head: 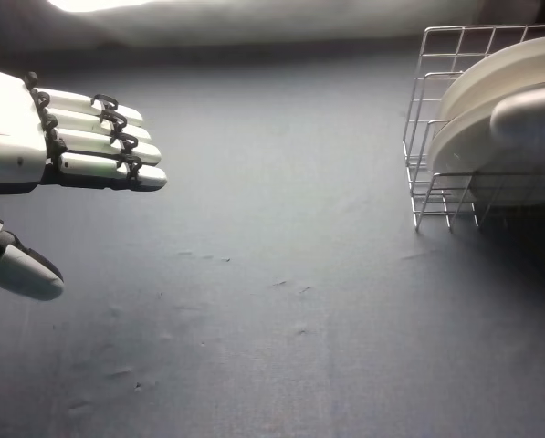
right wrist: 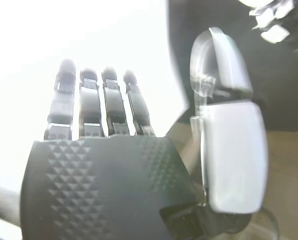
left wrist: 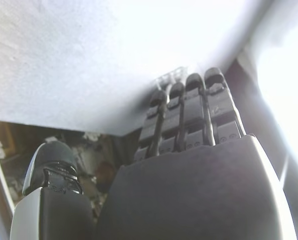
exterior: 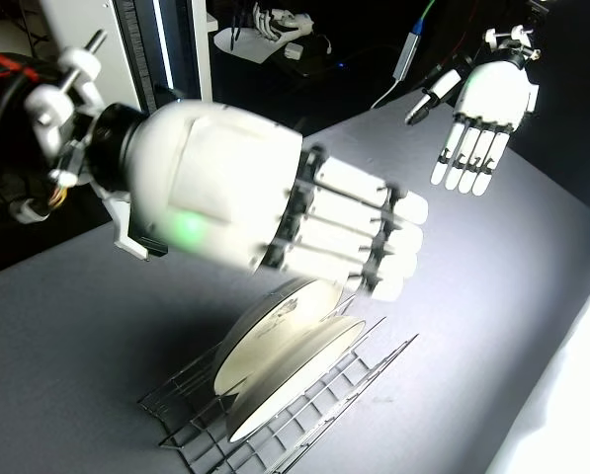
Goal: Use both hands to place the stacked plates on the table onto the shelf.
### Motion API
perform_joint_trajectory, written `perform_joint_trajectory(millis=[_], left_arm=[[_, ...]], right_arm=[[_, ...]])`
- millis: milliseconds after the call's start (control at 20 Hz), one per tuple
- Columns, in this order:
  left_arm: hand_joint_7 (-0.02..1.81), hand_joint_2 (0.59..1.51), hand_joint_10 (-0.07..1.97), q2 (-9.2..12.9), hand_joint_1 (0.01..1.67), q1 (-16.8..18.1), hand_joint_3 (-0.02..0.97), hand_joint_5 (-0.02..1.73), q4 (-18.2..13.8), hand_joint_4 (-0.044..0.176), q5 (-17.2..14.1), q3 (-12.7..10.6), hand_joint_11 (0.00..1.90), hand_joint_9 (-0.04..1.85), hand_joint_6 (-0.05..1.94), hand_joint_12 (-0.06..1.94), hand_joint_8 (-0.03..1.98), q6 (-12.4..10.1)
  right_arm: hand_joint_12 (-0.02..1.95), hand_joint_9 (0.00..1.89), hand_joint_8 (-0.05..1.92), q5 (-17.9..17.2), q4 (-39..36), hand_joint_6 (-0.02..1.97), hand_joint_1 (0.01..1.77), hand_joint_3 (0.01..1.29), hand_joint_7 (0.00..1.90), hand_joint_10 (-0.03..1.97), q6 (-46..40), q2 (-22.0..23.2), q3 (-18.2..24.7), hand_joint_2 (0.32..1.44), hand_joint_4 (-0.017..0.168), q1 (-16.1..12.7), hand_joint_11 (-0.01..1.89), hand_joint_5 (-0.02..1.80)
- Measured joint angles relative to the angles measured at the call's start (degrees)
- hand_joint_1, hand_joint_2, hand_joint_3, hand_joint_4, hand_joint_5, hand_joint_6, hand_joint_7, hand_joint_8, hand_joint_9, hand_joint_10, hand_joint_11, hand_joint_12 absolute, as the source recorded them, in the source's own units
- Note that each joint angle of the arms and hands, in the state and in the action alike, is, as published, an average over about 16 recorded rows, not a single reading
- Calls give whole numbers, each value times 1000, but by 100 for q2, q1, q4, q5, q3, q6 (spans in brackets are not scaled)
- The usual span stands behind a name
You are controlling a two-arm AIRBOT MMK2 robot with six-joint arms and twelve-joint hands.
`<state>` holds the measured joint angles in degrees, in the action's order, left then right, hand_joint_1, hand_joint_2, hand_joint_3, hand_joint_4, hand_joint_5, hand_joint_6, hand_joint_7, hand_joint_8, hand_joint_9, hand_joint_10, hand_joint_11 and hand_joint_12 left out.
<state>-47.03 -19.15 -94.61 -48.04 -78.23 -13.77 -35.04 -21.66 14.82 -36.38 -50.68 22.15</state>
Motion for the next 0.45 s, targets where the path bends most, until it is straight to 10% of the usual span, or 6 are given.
perform_joint_trajectory(millis=[450], left_arm=[[381, 1205, 878, 2, 62, 52, 17, 330, -155, 0, -61, 74, 321, 359, 730, 909, 845, 44]], right_arm=[[1198, 498, 800, -617, -2153, 805, 213, 13, 596, 834, 18, -159, -76, 1022, 1, -21, 254, 501]])
